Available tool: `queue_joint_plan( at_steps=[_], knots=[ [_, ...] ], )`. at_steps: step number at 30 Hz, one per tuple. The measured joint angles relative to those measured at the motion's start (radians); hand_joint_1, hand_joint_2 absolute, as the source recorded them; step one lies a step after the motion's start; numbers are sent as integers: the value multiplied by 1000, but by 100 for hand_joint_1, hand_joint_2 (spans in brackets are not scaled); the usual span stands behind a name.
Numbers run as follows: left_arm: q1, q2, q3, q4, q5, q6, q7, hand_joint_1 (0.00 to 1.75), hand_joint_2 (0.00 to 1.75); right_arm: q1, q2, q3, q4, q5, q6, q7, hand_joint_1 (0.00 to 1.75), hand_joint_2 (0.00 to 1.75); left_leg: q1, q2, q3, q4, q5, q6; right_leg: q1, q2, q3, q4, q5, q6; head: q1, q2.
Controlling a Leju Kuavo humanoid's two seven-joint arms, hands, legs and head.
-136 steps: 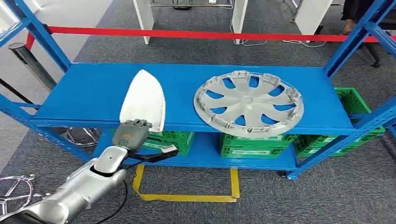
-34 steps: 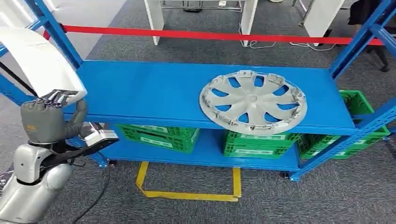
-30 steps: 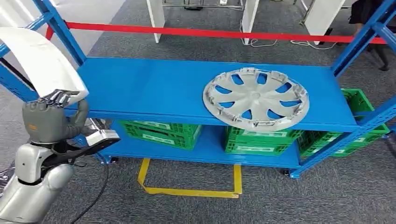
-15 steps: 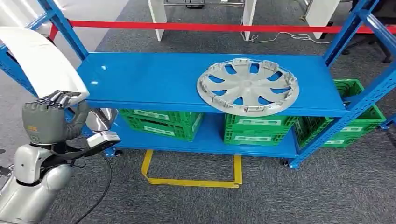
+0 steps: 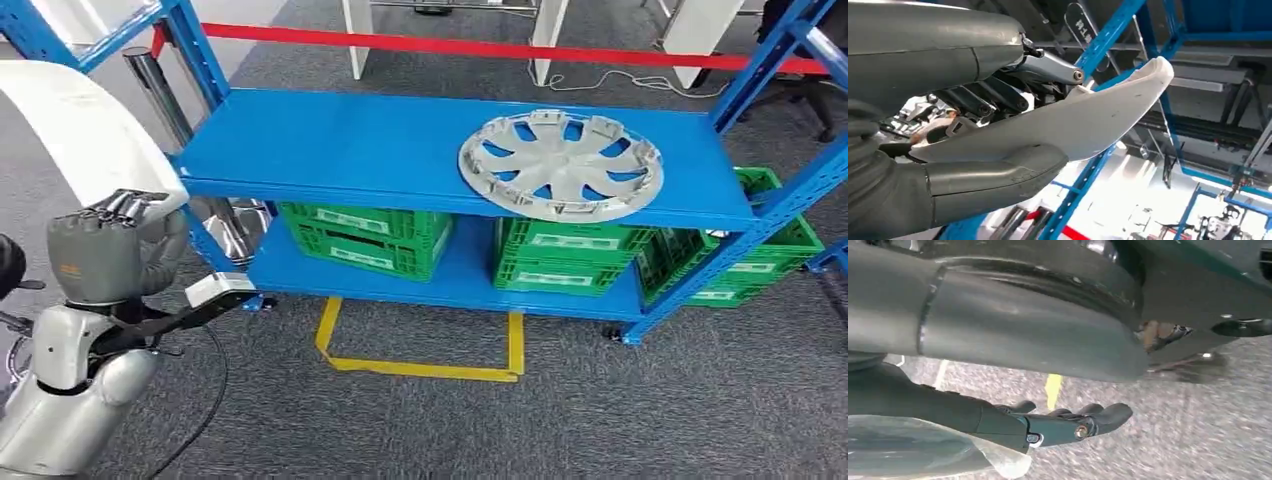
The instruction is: Take the parts from the cabinet and place them on the table.
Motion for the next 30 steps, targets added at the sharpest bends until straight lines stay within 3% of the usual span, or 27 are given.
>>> queue_joint_plan(
  at_steps=[1,2,3,4,5,6,7,9,10,11,12,14,15,16,17,19,20,22,24,25,26,27,29,30],
  knots=[
    [3,3,1,0,5,0,0,175,175,0,1,0,0,-2,-2,0,0,0,-3,0,-17,2,11,-1,0,0,11,17,25,-2,-1,0],
    [6,6,3,0,15,1,0,175,175,0,2,0,0,-4,-5,0,0,0,-5,0,-34,4,22,-1,0,0,42,-7,68,-6,0,0],
    [9,12,6,0,25,2,-2,175,175,0,4,0,0,-5,-8,0,0,0,-7,0,-46,7,32,-3,1,1,92,-68,107,-12,-1,0],
    [11,16,10,0,34,2,-5,175,175,-1,5,0,0,-7,-11,0,0,0,-8,-2,-55,9,39,-6,3,3,143,-136,122,-18,-1,0],
    [14,24,16,0,46,4,-11,175,175,-1,7,0,-1,-8,-14,0,0,0,-8,-2,-66,13,47,-9,6,9,219,-248,107,-27,-1,0],
    [13,31,23,1,56,5,-16,175,175,-2,8,0,-1,-11,-17,0,0,0,-11,-2,-74,16,56,-15,10,12,275,-332,82,-28,-3,0],
    [15,35,28,2,66,5,-22,175,175,-2,13,0,-1,-13,-20,0,0,0,-7,-1,-80,15,71,-19,12,12,282,-355,73,-24,-1,0],
    [15,42,33,5,79,5,-29,175,175,-1,14,0,-1,-18,-25,0,0,0,0,-2,-85,4,93,-30,20,13,268,-356,91,-31,-2,0],
    [17,46,37,7,85,5,-33,175,175,2,20,0,-1,-21,-27,0,0,0,-2,-4,-93,3,90,-35,11,6,252,-372,107,-40,2,0],
    [17,49,42,9,89,5,-37,175,175,1,20,-1,-1,-24,-32,0,0,0,0,-3,-100,15,55,-44,11,4,256,-371,117,-52,0,0],
    [16,53,48,13,95,3,-39,175,175,2,21,-1,-1,-24,-32,0,0,0,3,-3,-111,70,-9,-51,12,1,243,-370,126,-61,-2,0],
    [15,55,51,23,102,2,-42,175,175,2,26,-1,-1,-26,-34,-3,0,0,7,-3,-148,239,-116,-62,12,-2,217,-363,142,-62,-3,0],
    [14,55,52,29,104,2,-45,175,175,2,28,-1,-1,-29,-36,-6,0,0,9,-3,-157,303,-133,-65,11,-4,202,-356,148,-62,-5,0],
    [13,55,52,34,105,1,-49,175,175,2,29,-1,-1,-31,-39,-8,0,0,12,-3,-150,322,-122,-68,11,-6,188,-349,152,-61,-4,0],
    [10,55,52,39,105,1,-52,175,175,2,31,-1,-1,-33,-41,-10,0,0,14,-3,-124,302,-93,-70,10,-8,175,-341,156,-59,-4,0],
    [-2,55,51,49,105,0,-57,175,175,2,34,-1,-1,-40,-43,-14,0,0,19,-2,-17,141,-23,-72,7,-9,150,-318,158,-55,-4,0],
    [-10,55,50,53,105,0,-58,175,175,1,34,-2,-1,-42,-45,-15,0,0,21,-3,26,62,-41,-73,7,-10,140,-308,159,-53,-4,0],
    [-24,54,46,62,104,-1,-59,175,175,0,34,-2,-1,-44,-45,-18,0,0,13,-7,41,29,-53,-60,11,-8,124,-300,172,-36,-3,0],
    [-31,52,41,69,104,-3,-60,175,175,2,35,-3,-1,-48,-45,-23,0,0,10,-7,36,29,-51,-57,9,-8,119,-302,185,-25,-3,0],
    [-36,51,38,72,103,-3,-61,175,175,4,35,-3,-1,-49,-45,-24,0,0,13,-4,25,21,-41,-41,13,-7,113,-301,189,-17,-3,0],
    [-44,50,34,76,103,-3,-62,175,175,3,36,-4,0,-50,-45,-26,0,0,17,1,20,20,-30,-26,9,-2,97,-284,153,-13,-2,0],
    [-50,48,31,77,103,-3,-63,175,175,3,36,-5,0,-51,-45,-26,0,0,16,1,8,19,-23,-16,9,0,78,-240,100,-11,2,0],
    [-54,47,26,81,102,-5,-63,175,175,3,36,-5,0,-52,-45,-27,0,0,12,2,-15,22,-4,-8,8,1,37,-88,-3,-8,5,0],
    [-56,45,24,84,102,-6,-63,175,175,3,36,-6,0,-52,-45,-27,0,0,9,3,-28,23,6,-7,8,1,21,-16,-29,-7,5,0]
  ],
)
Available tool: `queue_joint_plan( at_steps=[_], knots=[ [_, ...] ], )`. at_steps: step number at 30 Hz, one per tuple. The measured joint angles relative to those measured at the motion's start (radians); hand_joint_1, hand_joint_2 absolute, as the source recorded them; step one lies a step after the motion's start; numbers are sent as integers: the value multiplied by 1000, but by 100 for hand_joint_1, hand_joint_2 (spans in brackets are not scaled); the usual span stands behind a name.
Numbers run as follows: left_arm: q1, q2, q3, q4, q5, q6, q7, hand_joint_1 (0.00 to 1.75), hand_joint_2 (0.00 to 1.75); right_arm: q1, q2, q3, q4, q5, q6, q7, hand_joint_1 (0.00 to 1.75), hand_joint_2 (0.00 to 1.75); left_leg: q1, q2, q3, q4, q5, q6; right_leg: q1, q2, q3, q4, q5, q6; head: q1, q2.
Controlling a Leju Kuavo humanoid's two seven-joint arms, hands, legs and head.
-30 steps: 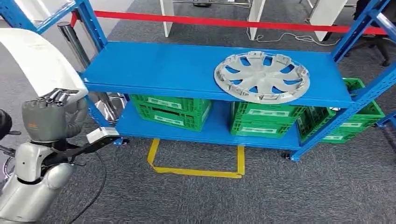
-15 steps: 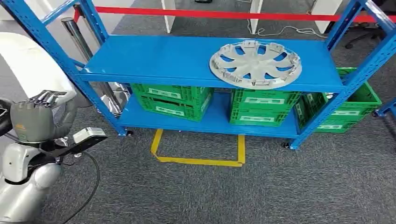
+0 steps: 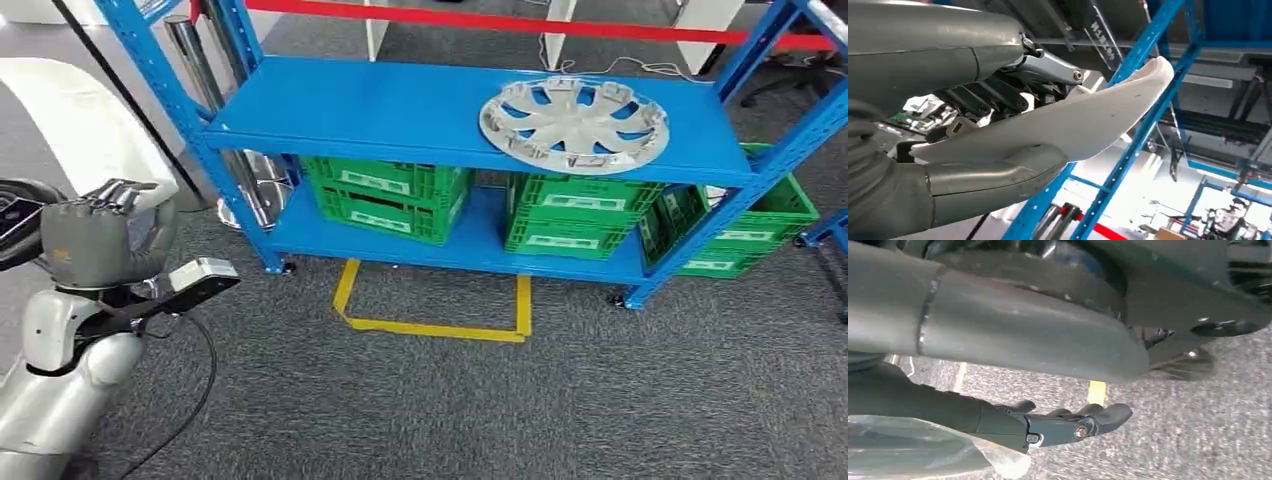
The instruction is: Take the parts from the cabinet and place them on the table.
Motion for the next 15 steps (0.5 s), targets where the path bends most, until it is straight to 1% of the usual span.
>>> queue_joint_plan(
  at_steps=[1,2,3,4,5,6,7,8,9,10,11,12,13,14,15],
  knots=[
    [-3,-2,-3,3,0,-5,0,175,175,0,0,0,0,0,0,-1,0,0,-3,0,-13,1,10,0,0,0,0,37,10,0,0,0],
    [-5,-3,-6,6,0,-6,0,175,175,1,0,-1,0,-1,0,-2,0,0,-6,0,-25,1,20,0,0,0,20,29,47,-3,0,0],
    [-8,-4,-8,7,0,-6,0,175,175,0,0,-2,0,-2,0,-3,0,0,-9,0,-37,2,29,-1,0,0,54,-10,91,-7,0,0],
    [-12,-5,-12,8,0,-6,0,175,175,0,0,-2,0,-3,0,-4,0,0,-12,-1,-48,3,39,-1,0,1,107,-85,130,-14,0,0],
    [-15,-5,-15,8,0,-6,2,175,175,-1,0,-3,0,-6,0,-7,0,0,-13,-3,-56,3,49,-4,1,4,174,-180,138,-21,0,0],
    [-19,-6,-18,8,0,-6,6,175,175,-2,0,-3,0,-8,1,-9,0,0,-17,-4,-62,5,57,-9,5,9,235,-272,104,-25,0,0],
    [-25,-5,-20,9,1,-6,10,175,175,-4,0,-3,0,-10,1,-12,0,0,-18,-3,-66,6,67,-13,4,11,271,-334,88,-24,-4,0],
    [-29,-5,-24,10,2,-5,11,175,175,-2,1,-3,1,-12,1,-16,0,0,-13,-3,-68,1,82,-17,9,13,259,-328,98,-24,-2,0],
    [-31,-6,-28,12,2,-6,13,175,175,-1,1,-3,1,-14,2,-18,0,0,-8,-3,-71,-5,93,-22,14,13,248,-328,105,-26,-1,0],
    [-31,-6,-31,14,3,-6,14,175,175,1,2,-3,2,-15,2,-18,0,0,-11,-5,-76,-7,106,-30,11,11,233,-334,122,-36,-1,0],
    [-29,-5,-34,17,3,-5,15,175,175,1,5,-3,4,-17,3,-19,0,0,-8,-7,-87,-3,88,-34,5,1,231,-337,135,-45,8,0],
    [-31,-4,-36,20,3,-6,16,175,175,1,5,-3,6,-19,2,-19,0,0,-7,-6,-98,25,22,-42,5,2,214,-336,150,-57,3,0],
    [-31,-3,-37,21,3,-5,16,175,175,3,5,-3,6,-21,4,-19,0,0,-2,-6,-108,88,-54,-47,5,-1,198,-335,165,-61,-1,0],
    [-32,-3,-40,22,3,-5,16,175,175,3,5,-3,6,-21,4,-21,0,0,1,-5,-116,162,-113,-52,6,-2,183,-334,178,-61,-2,0],
    [-32,-3,-43,25,3,-6,16,175,175,2,5,-3,6,-22,5,-21,0,0,2,-5,-122,241,-150,-56,7,-3,165,-331,190,-60,-2,0]
  ],
)
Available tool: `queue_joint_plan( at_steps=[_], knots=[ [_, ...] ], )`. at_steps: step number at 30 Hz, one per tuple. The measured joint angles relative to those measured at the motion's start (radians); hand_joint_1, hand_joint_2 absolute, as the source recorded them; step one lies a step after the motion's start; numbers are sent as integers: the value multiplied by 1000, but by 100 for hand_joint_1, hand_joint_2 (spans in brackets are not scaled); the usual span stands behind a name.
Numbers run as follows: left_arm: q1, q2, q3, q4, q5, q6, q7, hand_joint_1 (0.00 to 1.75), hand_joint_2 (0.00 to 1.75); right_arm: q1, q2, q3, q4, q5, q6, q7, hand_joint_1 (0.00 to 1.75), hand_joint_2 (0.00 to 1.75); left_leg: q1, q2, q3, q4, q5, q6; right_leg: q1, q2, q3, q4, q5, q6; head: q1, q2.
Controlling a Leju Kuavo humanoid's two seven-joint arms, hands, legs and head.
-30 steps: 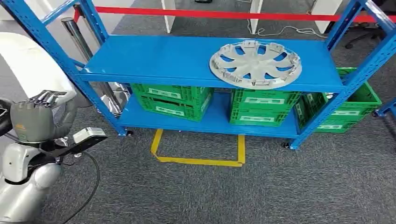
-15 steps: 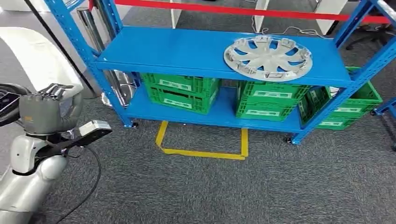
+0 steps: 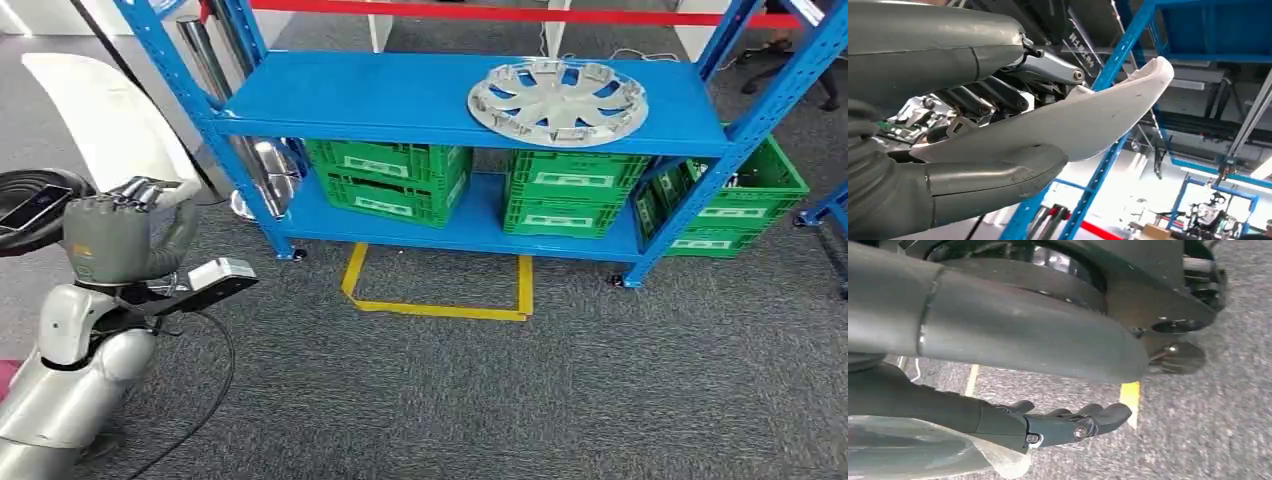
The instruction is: Take the parts from the cabinet and place them on the table.
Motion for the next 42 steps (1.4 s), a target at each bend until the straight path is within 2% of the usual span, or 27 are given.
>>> queue_joint_plan(
  at_steps=[1,2,4,5,7,10,11,13,15,16,17,19,20,22,23,24,25,26,28,30,31,33,35,36,37,39,42],
  knots=[
    [0,0,-2,3,0,0,0,175,175,-1,0,0,0,0,1,-1,0,0,1,0,3,59,0,-2,0,-2,-20,6,11,2,0,0],
    [0,0,-5,5,2,0,2,175,175,-1,0,0,0,-2,1,-2,0,0,1,0,17,73,31,-3,0,-4,-40,14,20,3,0,0],
    [-4,0,-8,9,3,-1,4,175,175,-1,0,0,0,-2,3,2,0,0,1,0,93,3,109,-3,-1,-6,-83,33,39,6,0,0],
    [-9,0,-10,10,6,-2,6,175,175,-2,0,0,0,-2,0,21,0,0,1,0,155,-78,114,-2,-2,-6,-102,42,49,9,-1,0],
    [-22,0,-13,11,9,-5,8,175,175,-3,2,0,0,-2,-4,40,0,0,-2,-1,278,-264,39,10,4,-6,-120,57,64,19,0,0],
    [-26,1,-14,14,9,-5,8,175,175,-2,2,0,2,-2,-6,46,0,0,-10,0,253,-253,56,30,-1,-6,-126,46,102,36,-2,0],
    [-28,0,-15,18,10,-6,9,175,175,-1,2,0,6,-2,-7,48,0,0,-1,4,238,-260,74,42,-2,-2,-135,50,94,42,-3,0],
    [-32,-1,-16,20,10,-7,9,175,175,-1,2,0,7,-2,-7,50,0,0,-3,7,204,-259,103,58,-5,4,-168,123,-32,52,6,0],
    [-32,-3,-17,21,10,-8,9,175,175,-2,2,1,7,-2,-7,50,0,0,-5,7,166,-258,135,59,-6,4,-197,280,-142,60,6,0],
    [-32,-3,-18,22,10,-8,9,175,175,-3,2,1,7,-2,-7,55,0,0,-6,7,145,-256,150,59,-7,4,-203,344,-149,62,7,0],
    [-33,-3,-18,24,10,-8,9,175,175,-4,2,1,8,-2,-8,81,0,0,-7,7,124,-253,164,57,-7,4,-196,380,-117,63,6,0],
    [-44,-6,-23,31,10,-13,7,175,175,-6,2,3,9,10,-8,189,0,0,-7,7,80,-245,191,52,-7,4,-128,335,-25,59,6,0],
    [-57,-10,-28,36,10,-19,6,175,175,-9,2,10,9,19,-8,259,0,0,-7,6,65,-241,203,50,-7,5,-69,264,-11,56,6,0],
    [-97,-19,-41,56,10,-24,5,175,175,-16,2,29,9,40,-7,411,0,0,-11,1,46,-229,222,40,-2,13,101,40,-90,51,6,0],
    [-119,-24,-48,69,9,-30,5,175,175,-21,2,41,10,47,-5,470,0,0,-9,1,41,-229,238,36,-2,15,116,-2,-111,44,2,0],
    [-140,-28,-56,81,8,-36,7,175,175,-22,2,49,9,49,-8,494,0,0,-5,1,40,-240,254,32,3,17,94,7,-95,43,5,0],
    [-148,-31,-63,91,7,-37,13,175,175,-20,2,54,9,47,-21,483,0,0,-3,1,36,-247,268,25,8,17,89,7,-89,38,6,0],
    [-144,-32,-66,98,5,-36,22,175,175,-17,2,58,9,39,-47,451,0,0,-4,0,27,-247,270,19,-2,14,70,2,-72,24,5,0],
    [-131,-27,-67,101,3,-35,32,175,175,-14,2,60,9,23,-110,353,0,0,-1,1,11,-191,163,10,-3,11,54,3,-50,4,0,0],
    [-103,-12,-56,92,10,-32,35,175,175,-4,2,59,9,10,-142,163,0,0,0,1,-17,-29,44,3,0,9,26,4,-24,-1,-3,0],
    [-76,-3,-45,78,13,-29,32,175,175,-1,2,59,9,3,-139,66,0,0,0,1,-27,50,28,2,1,9,10,6,-13,-2,-4,0],
    [-33,9,-24,58,21,-29,20,175,175,4,2,58,9,-5,-127,-51,0,0,0,1,-11,89,83,3,3,9,-17,10,4,0,-4,0],
    [-9,15,-4,35,24,-29,10,175,175,5,2,59,9,-7,-119,-101,0,0,-1,1,75,-25,144,11,4,4,-42,21,15,5,-4,0],
    [-3,19,2,25,26,-29,8,175,175,5,2,59,9,-7,-117,-106,0,0,-3,2,144,-124,141,18,4,1,-49,27,19,9,-5,0],
    [-2,22,7,15,27,-29,8,175,175,4,2,58,9,-9,-117,-110,0,0,-8,4,205,-213,107,23,9,-2,-55,34,21,12,-5,0],
    [-1,24,16,4,27,-30,7,175,175,4,2,58,9,-10,-117,-112,0,0,-11,3,217,-255,89,28,10,-11,-63,38,32,23,-4,0],
    [11,27,21,-3,27,-30,7,175,175,5,2,59,10,-10,-116,-112,0,0,-2,6,207,-265,111,45,8,-6,-81,48,30,38,-4,0]
  ],
)
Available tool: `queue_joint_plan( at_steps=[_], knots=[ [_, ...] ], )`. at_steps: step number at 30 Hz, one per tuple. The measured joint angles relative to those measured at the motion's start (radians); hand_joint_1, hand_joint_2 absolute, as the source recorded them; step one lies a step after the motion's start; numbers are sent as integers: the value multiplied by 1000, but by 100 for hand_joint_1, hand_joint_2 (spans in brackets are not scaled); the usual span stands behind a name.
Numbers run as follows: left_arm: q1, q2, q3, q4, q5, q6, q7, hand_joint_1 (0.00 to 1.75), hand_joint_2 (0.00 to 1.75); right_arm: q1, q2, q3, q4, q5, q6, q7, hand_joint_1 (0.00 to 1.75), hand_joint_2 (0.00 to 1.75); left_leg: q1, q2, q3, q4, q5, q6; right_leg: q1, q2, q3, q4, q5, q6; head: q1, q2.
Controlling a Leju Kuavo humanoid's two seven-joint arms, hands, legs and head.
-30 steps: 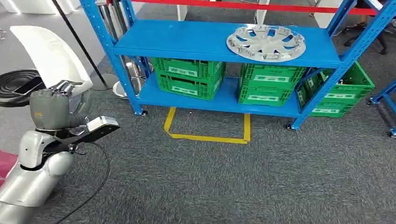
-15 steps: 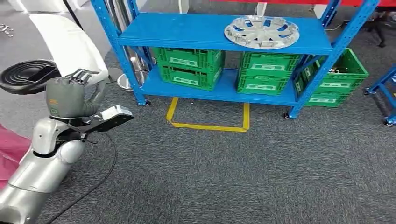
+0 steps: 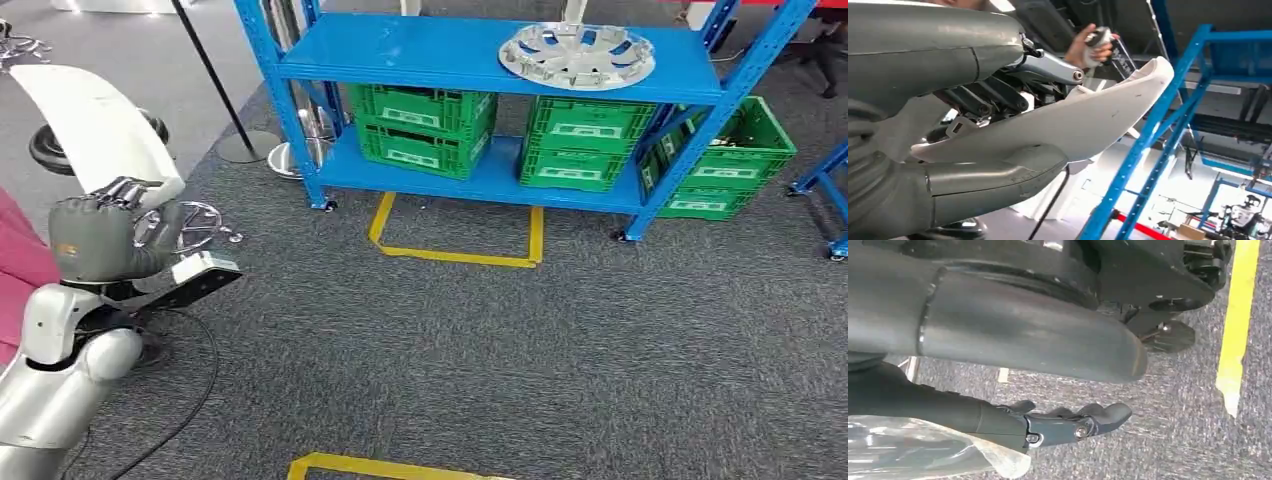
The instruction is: Take the parts from the cabinet and place them on the table.
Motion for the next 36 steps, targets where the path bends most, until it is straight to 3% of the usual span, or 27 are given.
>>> queue_joint_plan(
  at_steps=[1,3,4,5,6,7,9,10,11,12,13,15,22,28,31,36],
  knots=[
    [1,0,0,-2,0,1,0,175,175,0,0,0,0,0,0,2,0,0,1,0,-10,0,7,9,-1,7,-21,40,-42,7,6,0],
    [5,-1,1,-5,0,2,0,175,175,0,0,0,0,-1,0,10,0,0,1,0,-29,1,22,12,-8,10,-84,204,-133,17,7,0],
    [7,-1,1,-5,0,5,0,175,175,1,0,0,0,-1,1,16,0,0,1,0,-41,3,29,11,-9,10,-114,285,-166,21,8,0],
    [9,-1,1,-5,0,6,0,175,175,1,0,0,1,-2,4,28,0,0,1,0,-49,5,34,10,-11,10,-121,316,-172,23,8,0],
    [11,-1,1,-5,0,8,-1,175,175,2,0,0,2,-3,7,37,0,0,1,-1,-55,7,38,8,-13,10,-103,298,-158,25,8,0],
    [11,-1,1,-5,0,9,-2,175,175,3,0,0,2,-4,9,50,0,0,1,-1,-60,9,40,5,-14,10,-63,239,-128,25,8,0],
    [9,-2,0,-5,0,10,-2,175,175,2,0,1,6,-5,13,72,0,0,2,-1,-66,18,43,0,-17,10,60,42,-58,21,8,0],
    [7,-2,0,-5,0,11,-3,175,175,0,0,1,6,-5,16,78,0,0,-3,-1,-72,22,43,-6,-14,13,86,-9,-76,18,9,0],
    [4,-2,0,-5,0,12,-4,175,175,-1,0,1,7,-5,18,80,0,0,-5,-1,-80,32,45,-10,-16,15,91,-16,-68,8,6,0],
    [2,-1,0,-5,0,13,-5,175,175,0,0,1,7,-5,18,82,0,0,-7,0,-84,34,42,-4,-18,14,87,-18,-64,10,6,0],
    [2,-1,0,-5,0,13,-5,175,175,2,0,2,7,-5,19,83,0,0,-7,-1,-86,33,50,10,-16,14,85,-16,-62,10,6,0],
    [1,-2,-1,-5,0,13,-6,175,175,6,0,2,8,-5,19,84,0,0,-5,-1,-86,30,55,11,-12,14,83,-16,-58,5,7,0],
    [-1,-2,-7,-5,1,12,-8,175,175,4,0,6,8,-5,20,101,0,0,-2,-1,-89,16,71,-13,-10,13,73,-14,-51,-7,7,0],
    [-4,-1,-8,-5,1,12,-8,175,175,4,0,10,8,-6,23,127,0,0,-2,-1,-96,16,75,-22,-9,13,66,-13,-48,-12,7,0],
    [-19,-2,-13,3,3,6,-8,175,175,2,0,11,10,-21,60,240,0,0,-2,-1,-98,17,76,-23,-9,13,59,-13,-47,-11,7,0],
    [-148,-37,-66,96,11,-25,-20,175,175,-11,0,38,12,-27,190,600,0,0,-2,-5,-103,20,77,-23,-10,8,52,-13,-45,-9,8,0]
  ],
)
